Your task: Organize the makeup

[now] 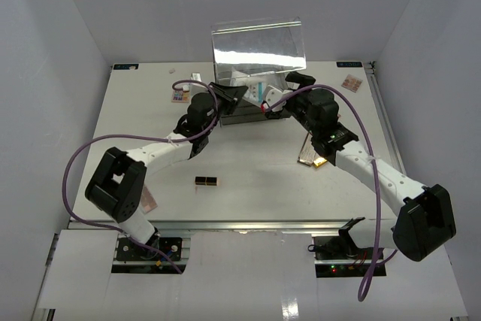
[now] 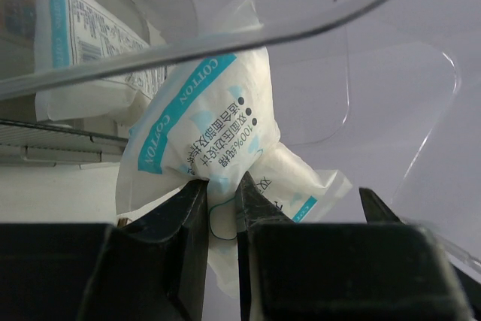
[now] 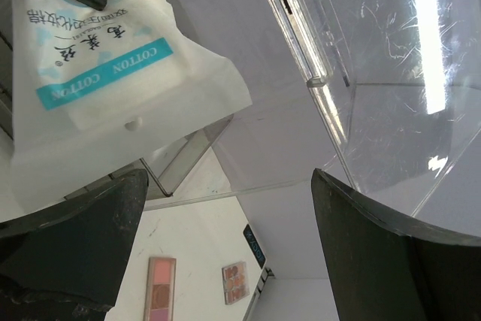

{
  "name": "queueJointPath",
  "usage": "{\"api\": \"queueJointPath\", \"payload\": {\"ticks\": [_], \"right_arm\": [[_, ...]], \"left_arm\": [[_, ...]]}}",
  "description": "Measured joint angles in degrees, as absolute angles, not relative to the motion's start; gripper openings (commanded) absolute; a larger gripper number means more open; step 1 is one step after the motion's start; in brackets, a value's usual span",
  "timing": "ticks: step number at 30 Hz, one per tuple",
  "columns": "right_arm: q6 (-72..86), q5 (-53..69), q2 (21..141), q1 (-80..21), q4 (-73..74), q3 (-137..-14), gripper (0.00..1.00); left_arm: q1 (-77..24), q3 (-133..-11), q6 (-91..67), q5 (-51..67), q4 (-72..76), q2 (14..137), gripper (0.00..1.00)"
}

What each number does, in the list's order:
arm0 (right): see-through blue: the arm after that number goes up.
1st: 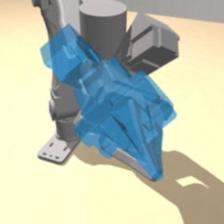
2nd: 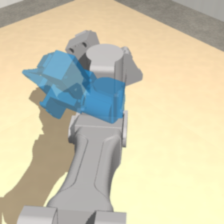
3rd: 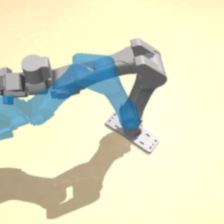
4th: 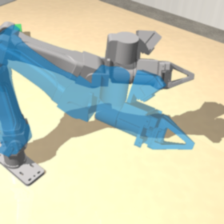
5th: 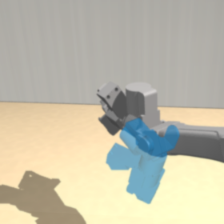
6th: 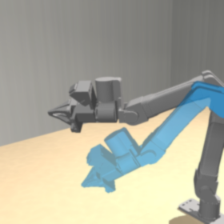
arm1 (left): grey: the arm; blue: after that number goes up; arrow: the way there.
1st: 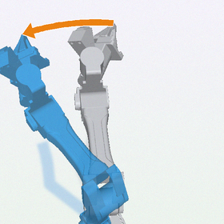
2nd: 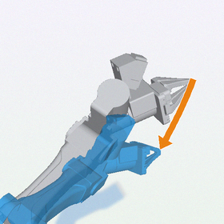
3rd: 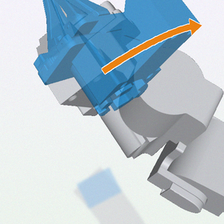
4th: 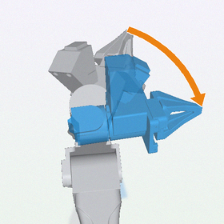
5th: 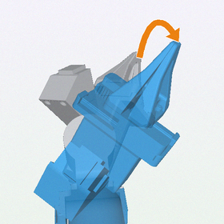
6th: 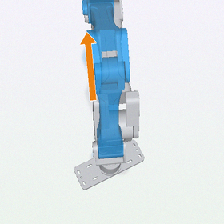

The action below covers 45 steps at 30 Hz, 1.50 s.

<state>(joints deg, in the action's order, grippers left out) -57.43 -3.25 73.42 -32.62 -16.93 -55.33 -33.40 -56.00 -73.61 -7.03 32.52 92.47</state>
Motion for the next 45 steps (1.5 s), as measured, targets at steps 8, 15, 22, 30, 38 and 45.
{"api": "queueJointPath", "payload": {"ticks": [8,15,22,30,38,45], "right_arm": [[-57.21,-3.27,72.69,-32.62,-17.06,-55.11,0.96],[-57.1,-3.26,72.66,-32.62,-17.51,-54.41,0.97],[-57.1,-3.27,72.53,-32.62,-18.05,-53.4,0.97],[-57.06,-3.27,72.53,-32.58,-18.15,-53.39,0.97],[-56.91,-3.27,72.53,-32.32,-18.13,-53.39,0.97],[-56.14,-3.25,72.53,-31.79,-18.07,-53.39,0.97]], "left_arm": [[-34.81,-59.03,-75.47,-15.41,30.46,96.34,0.02],[-35.45,-63.6,-77.43,-19.12,29.46,100.52,0.04],[-35.51,-69.88,-77.32,-22.2,26.79,103.71,0.31],[-35.53,-70.01,-77.06,-21.93,25.77,103.63,0.63],[-36.78,-66.48,-76.93,-20.24,25.95,101.36,0.7],[-39.5,-59.84,-77.04,-18.22,27.11,96.43,0.7]]}}
